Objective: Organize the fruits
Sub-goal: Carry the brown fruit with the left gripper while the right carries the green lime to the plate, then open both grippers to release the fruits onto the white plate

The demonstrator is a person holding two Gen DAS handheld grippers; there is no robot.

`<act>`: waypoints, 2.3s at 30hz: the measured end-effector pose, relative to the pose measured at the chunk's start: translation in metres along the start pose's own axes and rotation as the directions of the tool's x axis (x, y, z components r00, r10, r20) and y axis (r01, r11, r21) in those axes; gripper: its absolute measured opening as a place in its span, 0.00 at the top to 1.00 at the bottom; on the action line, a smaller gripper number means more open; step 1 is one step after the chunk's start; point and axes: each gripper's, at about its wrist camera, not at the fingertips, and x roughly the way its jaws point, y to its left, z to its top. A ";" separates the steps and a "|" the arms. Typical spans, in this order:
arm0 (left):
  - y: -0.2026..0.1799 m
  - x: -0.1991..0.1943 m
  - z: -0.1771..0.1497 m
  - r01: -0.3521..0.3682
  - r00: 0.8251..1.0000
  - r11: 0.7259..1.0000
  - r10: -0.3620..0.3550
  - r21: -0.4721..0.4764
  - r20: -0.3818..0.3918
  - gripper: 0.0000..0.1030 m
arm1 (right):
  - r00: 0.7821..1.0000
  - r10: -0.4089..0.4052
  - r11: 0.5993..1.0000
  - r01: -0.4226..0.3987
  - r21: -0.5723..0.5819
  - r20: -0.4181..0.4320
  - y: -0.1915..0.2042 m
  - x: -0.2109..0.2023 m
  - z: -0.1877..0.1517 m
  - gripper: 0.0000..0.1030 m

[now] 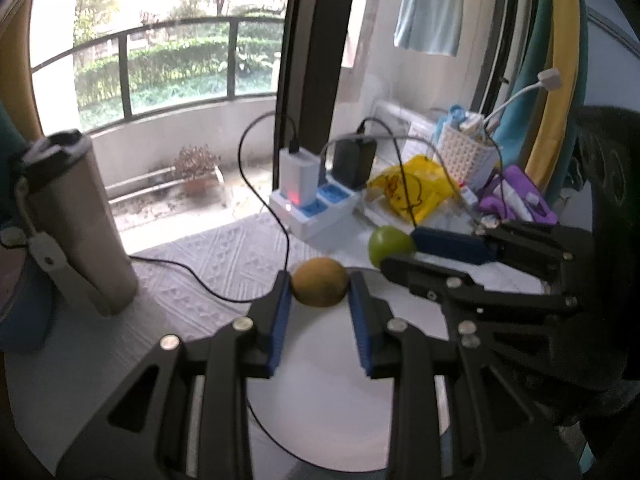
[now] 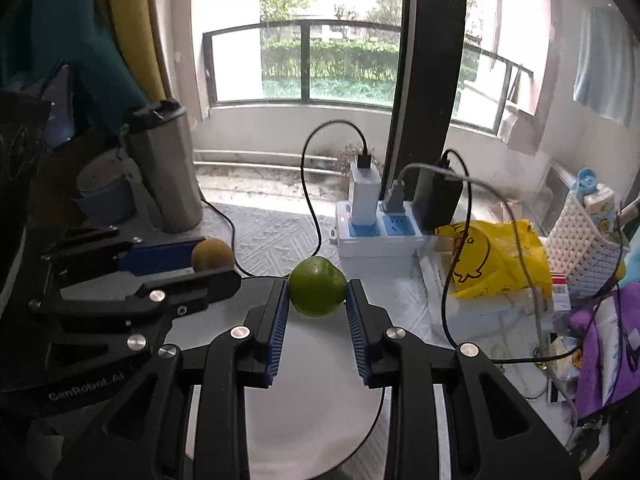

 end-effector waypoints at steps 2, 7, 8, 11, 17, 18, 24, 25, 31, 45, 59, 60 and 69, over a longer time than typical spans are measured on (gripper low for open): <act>0.004 0.009 -0.002 0.000 1.000 1.000 0.000 -0.002 -0.027 0.71 | 1.000 0.005 1.000 -0.005 0.003 -0.017 -0.001 0.007 -0.002 0.70; 0.009 0.023 -0.007 0.022 0.996 1.000 -0.023 -0.006 -0.085 0.71 | 0.998 0.009 1.000 -0.009 0.008 -0.060 -0.003 0.025 -0.008 0.70; 0.009 0.025 -0.007 0.026 0.995 1.000 -0.026 -0.007 -0.094 0.71 | 0.997 0.012 1.000 -0.011 0.013 -0.070 -0.003 0.029 -0.009 0.70; 0.008 0.031 -0.010 0.034 0.992 0.999 -0.034 -0.007 -0.123 0.71 | 0.995 0.025 0.999 -0.022 0.032 -0.101 -0.006 0.040 -0.014 0.70; 0.018 0.040 -0.013 0.024 0.986 0.998 -0.033 -0.054 -0.165 0.70 | 0.988 0.045 0.998 -0.037 0.054 -0.145 -0.005 0.053 -0.023 0.70; 0.019 0.039 -0.014 0.031 0.985 0.998 -0.041 -0.062 -0.166 0.70 | 0.988 0.046 0.998 -0.039 0.054 -0.148 -0.005 0.054 -0.024 0.70; 0.022 0.031 -0.016 0.027 0.987 0.996 -0.039 -0.079 -0.153 0.64 | 0.987 0.048 0.998 -0.041 0.050 -0.153 -0.002 0.054 -0.023 0.69; 0.021 0.029 -0.016 0.027 0.988 0.996 -0.039 -0.082 -0.149 0.63 | 0.987 0.049 0.998 -0.042 0.051 -0.155 -0.002 0.053 -0.023 0.69; 0.017 0.002 -0.015 0.010 0.994 0.997 -0.018 -0.078 -0.105 0.62 | 0.991 0.045 0.997 -0.037 0.066 -0.128 -0.001 0.035 -0.023 0.55; -0.009 -0.071 -0.025 -0.048 0.998 0.998 0.049 -0.035 0.027 0.61 | 1.000 0.016 0.999 -0.015 0.035 -0.013 0.011 -0.042 -0.021 0.51; -0.030 -0.142 -0.043 -0.077 0.985 0.996 0.082 -0.039 0.151 0.61 | 0.995 0.011 1.000 -0.013 0.021 0.104 0.031 -0.125 -0.030 0.48; -0.031 -0.148 -0.045 -0.107 0.981 0.993 0.112 -0.039 0.161 0.61 | 0.994 0.014 1.000 -0.016 0.021 0.112 0.033 -0.131 -0.032 0.48; -0.047 -0.183 -0.075 -0.114 0.976 0.992 0.120 -0.047 0.182 0.61 | 0.986 0.033 0.999 -0.036 0.019 0.161 0.047 -0.171 -0.046 0.47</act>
